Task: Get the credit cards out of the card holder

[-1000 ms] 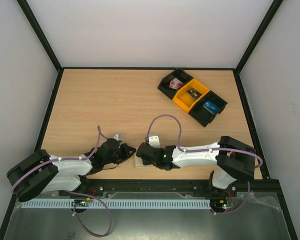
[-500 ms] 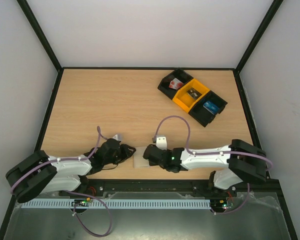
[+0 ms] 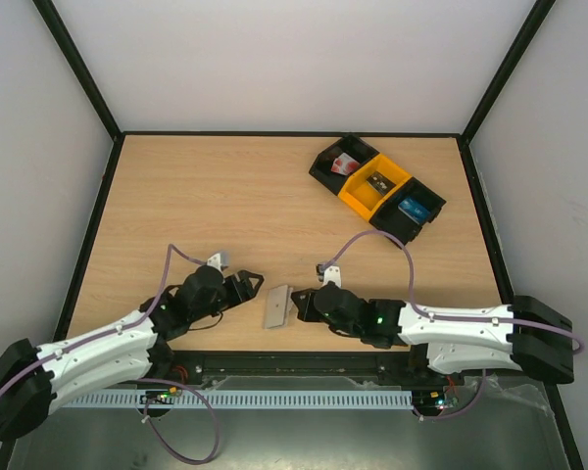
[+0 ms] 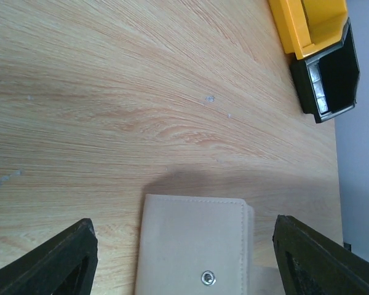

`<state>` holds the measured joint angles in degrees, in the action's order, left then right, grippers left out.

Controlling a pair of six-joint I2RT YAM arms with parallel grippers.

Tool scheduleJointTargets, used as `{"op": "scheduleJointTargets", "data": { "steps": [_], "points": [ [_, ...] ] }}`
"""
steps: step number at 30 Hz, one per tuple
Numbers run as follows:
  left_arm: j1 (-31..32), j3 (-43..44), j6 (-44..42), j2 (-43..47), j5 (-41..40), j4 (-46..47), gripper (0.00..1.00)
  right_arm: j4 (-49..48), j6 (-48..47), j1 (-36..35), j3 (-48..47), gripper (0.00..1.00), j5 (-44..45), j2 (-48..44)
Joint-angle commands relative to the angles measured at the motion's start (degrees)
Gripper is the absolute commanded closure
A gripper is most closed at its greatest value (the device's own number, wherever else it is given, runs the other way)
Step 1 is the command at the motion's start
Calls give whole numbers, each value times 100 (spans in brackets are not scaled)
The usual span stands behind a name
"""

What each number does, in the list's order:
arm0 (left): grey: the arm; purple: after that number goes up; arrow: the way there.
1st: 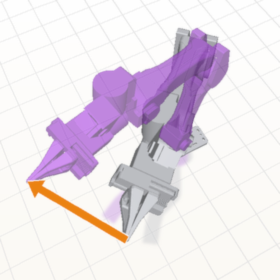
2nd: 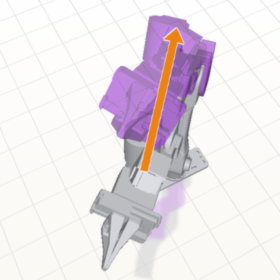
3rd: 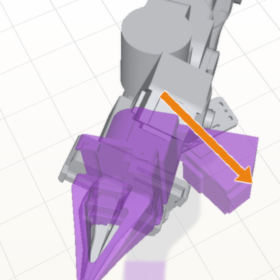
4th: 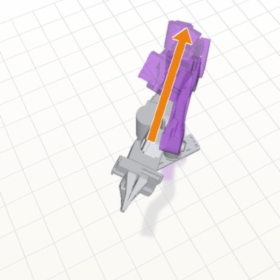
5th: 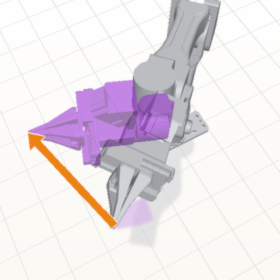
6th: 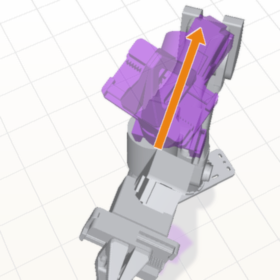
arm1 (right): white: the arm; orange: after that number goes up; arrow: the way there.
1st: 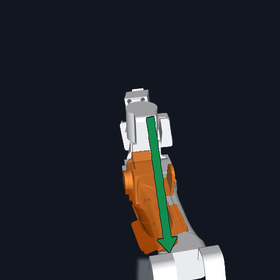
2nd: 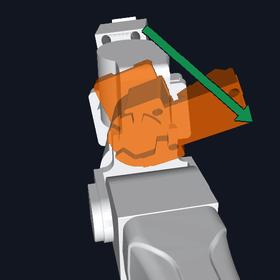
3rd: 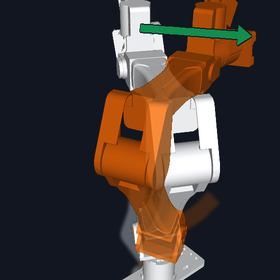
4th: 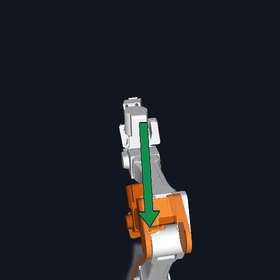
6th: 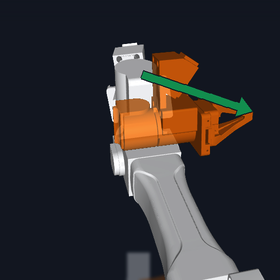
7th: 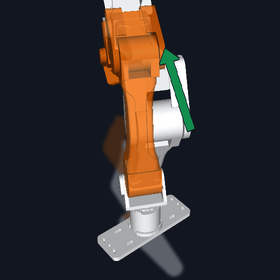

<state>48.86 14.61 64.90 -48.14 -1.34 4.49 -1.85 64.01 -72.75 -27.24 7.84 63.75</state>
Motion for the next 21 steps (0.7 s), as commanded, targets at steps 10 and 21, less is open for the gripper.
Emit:
{"op": "scheduleJointTargets", "data": {
  "steps": [10, 21],
  "points": [
    [10, -187, -186, 623, 394, -550, 21, -1254, 457, 7, 437, 98, 19, -578],
    [10, -463, 27, 359, 482, -336, 29, 384, 993, 7, 851, 98, 1257, -1297]
  ]
}}
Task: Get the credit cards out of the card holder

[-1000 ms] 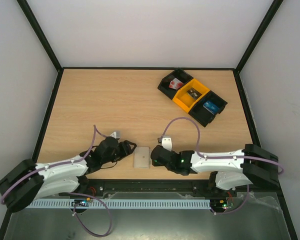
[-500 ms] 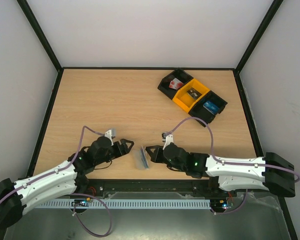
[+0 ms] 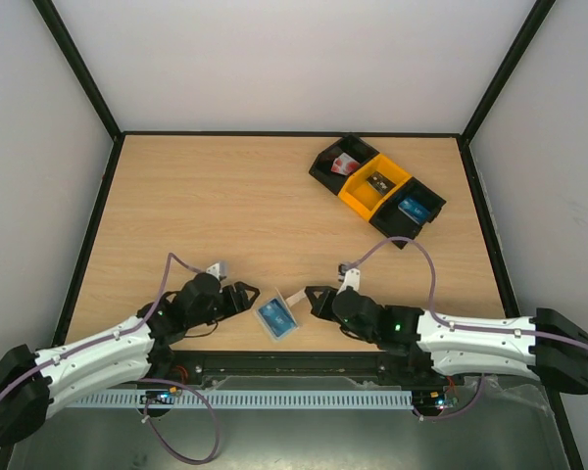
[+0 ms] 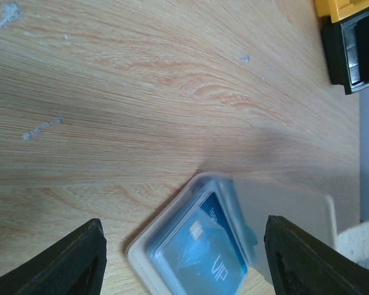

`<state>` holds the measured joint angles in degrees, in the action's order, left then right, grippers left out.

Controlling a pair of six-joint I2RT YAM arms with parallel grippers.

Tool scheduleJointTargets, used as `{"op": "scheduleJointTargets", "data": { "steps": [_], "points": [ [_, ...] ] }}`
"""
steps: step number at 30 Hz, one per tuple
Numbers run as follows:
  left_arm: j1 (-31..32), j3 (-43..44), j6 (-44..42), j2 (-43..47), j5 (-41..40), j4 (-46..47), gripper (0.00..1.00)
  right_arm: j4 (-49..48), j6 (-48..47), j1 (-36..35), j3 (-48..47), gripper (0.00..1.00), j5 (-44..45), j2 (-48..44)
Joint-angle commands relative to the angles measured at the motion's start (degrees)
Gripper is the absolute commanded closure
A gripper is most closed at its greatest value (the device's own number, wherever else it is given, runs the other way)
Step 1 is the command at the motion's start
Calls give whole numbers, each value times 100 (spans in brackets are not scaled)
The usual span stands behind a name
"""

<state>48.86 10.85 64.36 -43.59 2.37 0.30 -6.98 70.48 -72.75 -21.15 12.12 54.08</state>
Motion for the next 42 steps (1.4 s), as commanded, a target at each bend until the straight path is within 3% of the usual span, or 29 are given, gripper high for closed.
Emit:
{"op": "scheduleJointTargets", "data": {
  "steps": [1, 7, 12, 22, 30, 33, 42],
  "points": [
    [17, -109, 92, -124, 140, 130, 30, 1053, 406, 7, 315, 98, 940, -443],
    [20, -374, 268, -290, 355, 662, 35, 1614, 769, 7, 739, 98, 1296, -1092],
    [25, -554, 328, -477, 601, 1335, 37, 1423, 956, 6, 1151, 98, 1089, -1263],
    [50, -363, 153, -836, 655, 1450, 44, 1607, 1122, 7, 1323, 96, 975, -1163],
    [121, -235, 59, -854, 827, 1670, 49, 2714, 758, 7, 426, 69, 771, -934],
    [142, -212, 85, -950, 975, 2012, 53, 2859, 480, 7, -89, 67, 577, -901],
    [153, 98, -231, -1708, 1318, 2576, 59, 1391, -307, 0, -1038, 68, -735, 257]
  ]
}}
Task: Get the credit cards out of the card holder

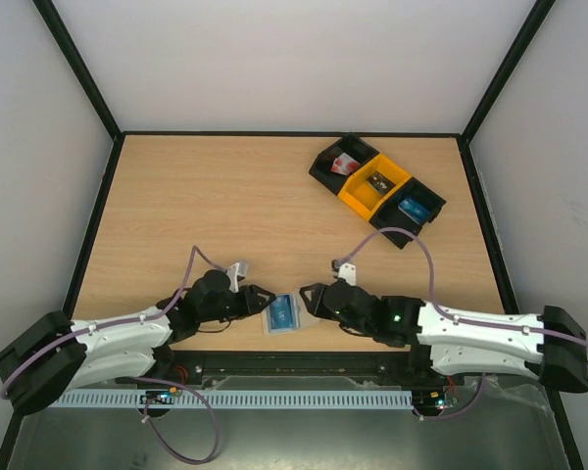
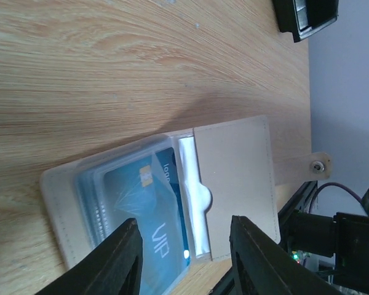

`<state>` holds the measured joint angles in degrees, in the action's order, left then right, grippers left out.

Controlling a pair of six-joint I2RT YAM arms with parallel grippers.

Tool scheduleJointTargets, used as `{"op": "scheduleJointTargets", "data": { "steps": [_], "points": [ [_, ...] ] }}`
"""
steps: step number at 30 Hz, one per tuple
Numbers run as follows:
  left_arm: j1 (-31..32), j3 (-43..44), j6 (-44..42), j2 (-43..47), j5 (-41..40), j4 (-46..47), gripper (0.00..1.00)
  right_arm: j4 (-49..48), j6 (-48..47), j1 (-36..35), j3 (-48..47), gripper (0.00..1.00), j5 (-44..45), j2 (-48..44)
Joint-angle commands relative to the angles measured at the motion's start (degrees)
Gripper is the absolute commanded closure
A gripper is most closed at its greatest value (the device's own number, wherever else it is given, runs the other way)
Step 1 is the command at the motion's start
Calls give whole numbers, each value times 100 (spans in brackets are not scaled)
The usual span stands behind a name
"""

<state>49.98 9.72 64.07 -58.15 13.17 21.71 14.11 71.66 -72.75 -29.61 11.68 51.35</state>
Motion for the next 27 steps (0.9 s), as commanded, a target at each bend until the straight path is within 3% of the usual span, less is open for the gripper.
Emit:
{"op": "scheduleJointTargets", "data": {
  "steps": [1, 6, 16, 27],
  "points": [
    [42, 274, -218, -311, 229, 361, 59, -981, -471, -2, -187, 70, -854, 696],
    [36, 144, -17, -119, -1, 130, 61, -1388, -617, -2, -251, 78, -994, 1480],
    [38, -289, 85, 490, -233, -97, 61, -1953, -873, 35, 379, 78, -741, 2150],
    [39, -383, -29, -101, -77, 373, 64, -3058, -715, 226, 1252, 77, -1201, 2456]
  ]
}}
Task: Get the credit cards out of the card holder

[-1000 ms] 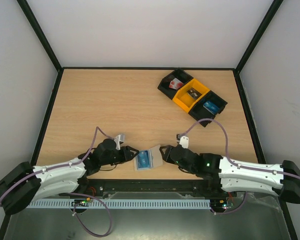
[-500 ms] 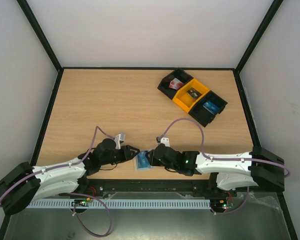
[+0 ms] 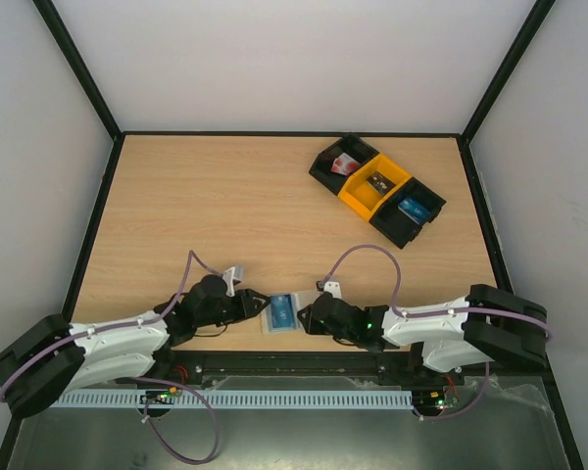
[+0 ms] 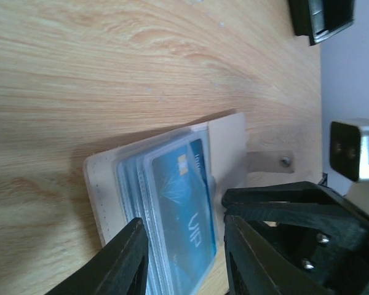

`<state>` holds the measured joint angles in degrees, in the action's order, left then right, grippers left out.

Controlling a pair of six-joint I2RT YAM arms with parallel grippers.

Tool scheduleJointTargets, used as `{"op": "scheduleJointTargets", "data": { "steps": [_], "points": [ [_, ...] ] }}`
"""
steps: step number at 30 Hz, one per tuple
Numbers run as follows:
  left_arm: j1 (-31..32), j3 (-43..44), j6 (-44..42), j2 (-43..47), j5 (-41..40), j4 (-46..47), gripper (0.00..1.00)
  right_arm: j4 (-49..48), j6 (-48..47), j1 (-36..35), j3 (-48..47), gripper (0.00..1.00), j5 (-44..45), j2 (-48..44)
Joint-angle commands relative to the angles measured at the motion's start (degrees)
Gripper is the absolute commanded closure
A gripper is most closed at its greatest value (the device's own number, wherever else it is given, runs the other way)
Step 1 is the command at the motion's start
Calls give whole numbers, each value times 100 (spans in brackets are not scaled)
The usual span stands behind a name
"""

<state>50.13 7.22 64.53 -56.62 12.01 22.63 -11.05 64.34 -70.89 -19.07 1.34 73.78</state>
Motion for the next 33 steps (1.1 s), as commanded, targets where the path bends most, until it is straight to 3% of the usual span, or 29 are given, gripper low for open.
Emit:
{"op": "scheduleJointTargets", "data": {
  "steps": [1, 8, 16, 22, 26, 33],
  "points": [
    [24, -147, -85, -332, 38, 311, 64, -579, 30, 40, 213, 77, -185, 269],
    [24, -112, -142, -612, 6, 338, 71, -877, 71, 40, 171, 78, -307, 177],
    [23, 72, -272, -505, -408, -420, 80, -1033, 10, 111, -136, 81, -266, 140],
    [22, 89, -114, 49, -324, -531, 78, -1319, 15, 318, -139, 82, -398, 378],
    [32, -128, 114, 286, -224, -10, 76, -1403, -67, 462, -201, 83, -514, 561],
    [25, -234, -46, -185, -147, 430, 80, -1559, -107, 532, -342, 83, -718, 895]
  ]
}}
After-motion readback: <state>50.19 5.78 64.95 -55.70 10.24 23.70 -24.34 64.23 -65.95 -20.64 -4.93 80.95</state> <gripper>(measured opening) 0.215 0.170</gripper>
